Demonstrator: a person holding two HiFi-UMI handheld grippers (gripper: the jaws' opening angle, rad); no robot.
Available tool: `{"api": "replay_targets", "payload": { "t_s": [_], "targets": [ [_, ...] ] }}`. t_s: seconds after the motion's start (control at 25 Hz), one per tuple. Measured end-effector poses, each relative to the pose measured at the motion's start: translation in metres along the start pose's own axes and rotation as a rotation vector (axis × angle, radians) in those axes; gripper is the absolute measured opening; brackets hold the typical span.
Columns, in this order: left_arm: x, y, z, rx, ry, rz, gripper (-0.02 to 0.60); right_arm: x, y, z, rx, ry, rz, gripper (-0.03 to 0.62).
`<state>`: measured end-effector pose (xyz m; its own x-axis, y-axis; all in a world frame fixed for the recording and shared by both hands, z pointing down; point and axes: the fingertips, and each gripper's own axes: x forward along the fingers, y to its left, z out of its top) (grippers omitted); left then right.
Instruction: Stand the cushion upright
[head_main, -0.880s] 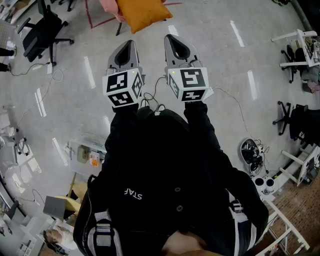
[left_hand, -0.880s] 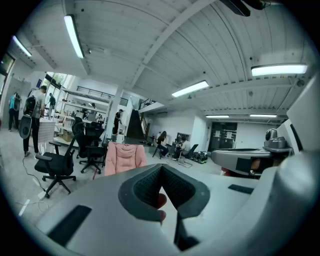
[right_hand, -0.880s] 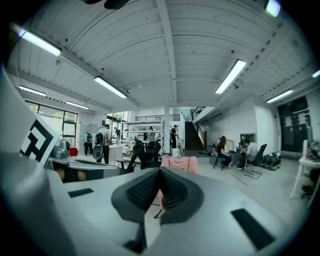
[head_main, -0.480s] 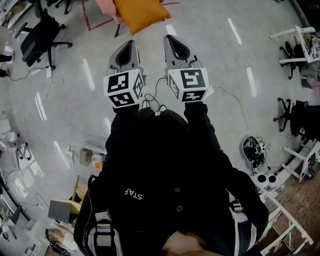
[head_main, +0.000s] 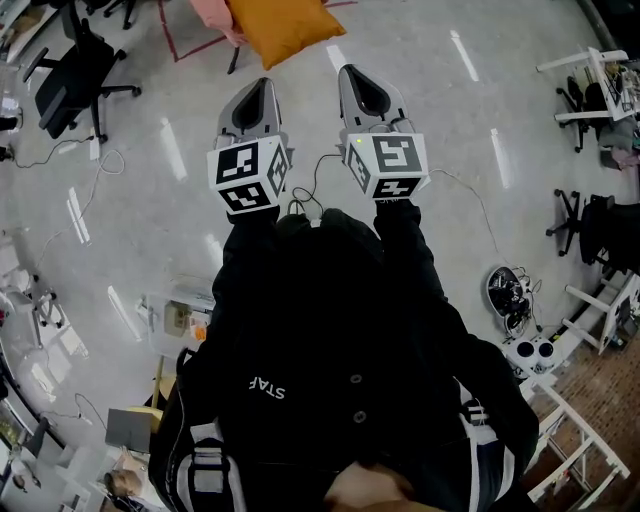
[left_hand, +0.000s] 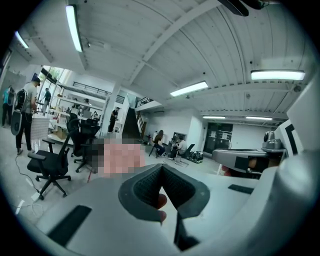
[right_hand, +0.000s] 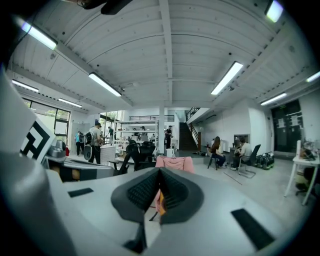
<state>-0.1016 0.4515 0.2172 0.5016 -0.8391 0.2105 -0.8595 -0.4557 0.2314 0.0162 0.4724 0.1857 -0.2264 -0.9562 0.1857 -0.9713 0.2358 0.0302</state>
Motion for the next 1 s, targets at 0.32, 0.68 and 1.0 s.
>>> {"api": "replay_targets", "payload": {
  "t_s": [0.32, 0.68, 1.0],
  "targets": [
    [0.014, 0.057, -0.005, -0.026, 0.02, 0.052, 0.002, 0.043, -0.018, -0.013, 0.018, 0.042, -0.042, 0.012],
    [0.093, 0.103, -0.02, -0.043, 0.063, 0.132, 0.002, 0.142, -0.065, -0.038, 0.041, 0.091, -0.007, 0.012],
    [0.252, 0.136, 0.01, -0.041, 0.079, 0.19, 0.002, 0.3, -0.133, -0.03, 0.029, 0.121, 0.081, 0.012]
  ]
}}
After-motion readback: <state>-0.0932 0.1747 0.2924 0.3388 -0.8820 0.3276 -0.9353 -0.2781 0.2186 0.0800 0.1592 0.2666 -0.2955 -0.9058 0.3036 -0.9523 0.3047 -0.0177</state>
